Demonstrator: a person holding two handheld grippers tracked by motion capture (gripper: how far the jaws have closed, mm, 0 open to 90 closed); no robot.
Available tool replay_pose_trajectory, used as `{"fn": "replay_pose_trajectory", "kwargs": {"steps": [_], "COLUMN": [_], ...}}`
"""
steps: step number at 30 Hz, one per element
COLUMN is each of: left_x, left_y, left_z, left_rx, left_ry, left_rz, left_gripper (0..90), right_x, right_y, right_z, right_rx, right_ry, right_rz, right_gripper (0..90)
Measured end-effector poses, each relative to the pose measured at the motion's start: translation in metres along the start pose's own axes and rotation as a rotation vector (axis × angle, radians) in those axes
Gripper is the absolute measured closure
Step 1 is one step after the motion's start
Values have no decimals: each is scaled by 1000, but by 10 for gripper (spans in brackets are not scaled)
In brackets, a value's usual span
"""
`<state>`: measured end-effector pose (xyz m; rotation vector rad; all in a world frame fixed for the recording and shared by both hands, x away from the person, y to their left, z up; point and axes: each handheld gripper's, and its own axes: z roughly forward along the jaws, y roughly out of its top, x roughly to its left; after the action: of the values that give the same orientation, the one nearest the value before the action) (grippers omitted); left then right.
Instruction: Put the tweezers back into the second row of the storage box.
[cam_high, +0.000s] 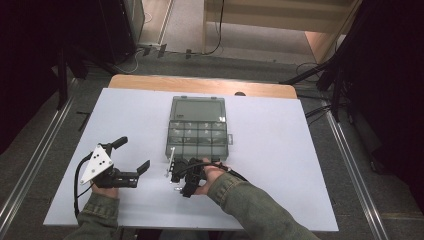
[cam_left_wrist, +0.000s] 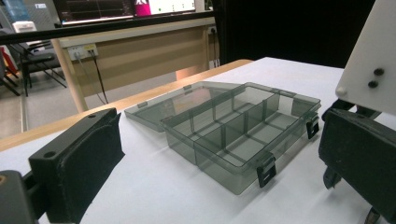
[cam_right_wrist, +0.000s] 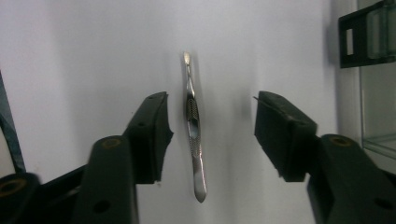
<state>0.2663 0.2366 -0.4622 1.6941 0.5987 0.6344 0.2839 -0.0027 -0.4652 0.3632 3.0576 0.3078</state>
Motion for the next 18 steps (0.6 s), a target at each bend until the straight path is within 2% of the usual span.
{"fn": "replay_pose_trajectory", "kwargs": {"steps": [3,5,6,7,8,9,12,16,18], "left_x": [0,0,0,0,0,0,0,0,0], "left_y": [0,0,0,0,0,0,0,0,0], "left_z": [0,0,0,0,0,0,0,0,0], "left_rx": [-2,-2,-1,-1,-2,-2,-2,-2,-2], "left_ry": [0,1,0,0,0,0,0,0,-1], "left_rz": [0,1,1,1,1,1,2,1,1], "left_gripper": [0,0,0,0,0,0,0,0,0], "right_x": [1,2,2,3,3,4,6,3,0], "right_y": [2,4,5,6,7,8,9,8,8], "right_z": [2,4,6,7,8,8,8,5,2], "right_rx": [17,45,52,73,84,86,93,72,42], "right_ry": [6,12,5,-5,10,17,5,49,64], "right_rz": [-1,2,-12,-15,-20,-18,-27,-15,-5], "right_gripper": [531,596,625,696,816,852,862,864,866]}}
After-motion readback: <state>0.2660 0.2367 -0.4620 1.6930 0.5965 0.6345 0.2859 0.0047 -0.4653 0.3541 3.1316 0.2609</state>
